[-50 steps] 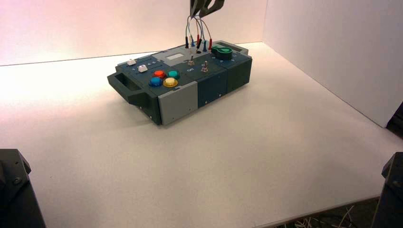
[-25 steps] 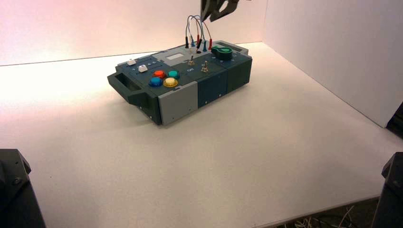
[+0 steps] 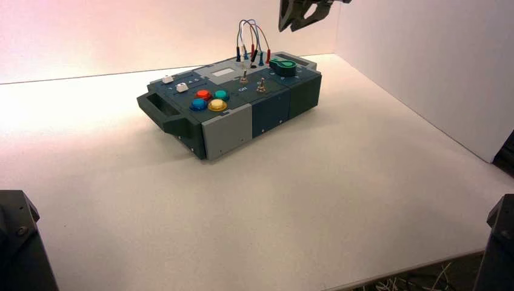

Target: Pull the black wire.

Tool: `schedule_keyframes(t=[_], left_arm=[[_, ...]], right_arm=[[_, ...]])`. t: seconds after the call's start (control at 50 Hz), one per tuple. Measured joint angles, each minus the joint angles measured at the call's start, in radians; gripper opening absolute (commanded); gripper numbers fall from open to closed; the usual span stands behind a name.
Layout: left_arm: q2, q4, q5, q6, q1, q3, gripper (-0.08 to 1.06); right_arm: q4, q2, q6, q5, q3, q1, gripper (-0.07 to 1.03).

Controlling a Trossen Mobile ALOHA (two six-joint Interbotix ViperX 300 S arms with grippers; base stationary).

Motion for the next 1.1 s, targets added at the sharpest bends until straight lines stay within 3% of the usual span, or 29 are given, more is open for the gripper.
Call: schedule_keyframes(t=[0.4, 0.64, 1.1], left_arm=[[0.017, 0.000, -0.017, 0.000, 0.000, 0.000, -0.03], [0.057, 0.002, -0.021, 0.002, 0.000, 0.000, -0.03], [0.029, -0.005, -0.064, -0.002, 0.000, 0.015, -0.03]], right_arm=[[0.002, -0.130, 0.005, -0.058, 0.153, -0.026, 0.38], [0.003, -0.184, 0.005, -0.063, 0.175, -0.035, 0.38], [0.002, -0.160, 0.006, -0.084, 0.224, -0.037, 0.38]])
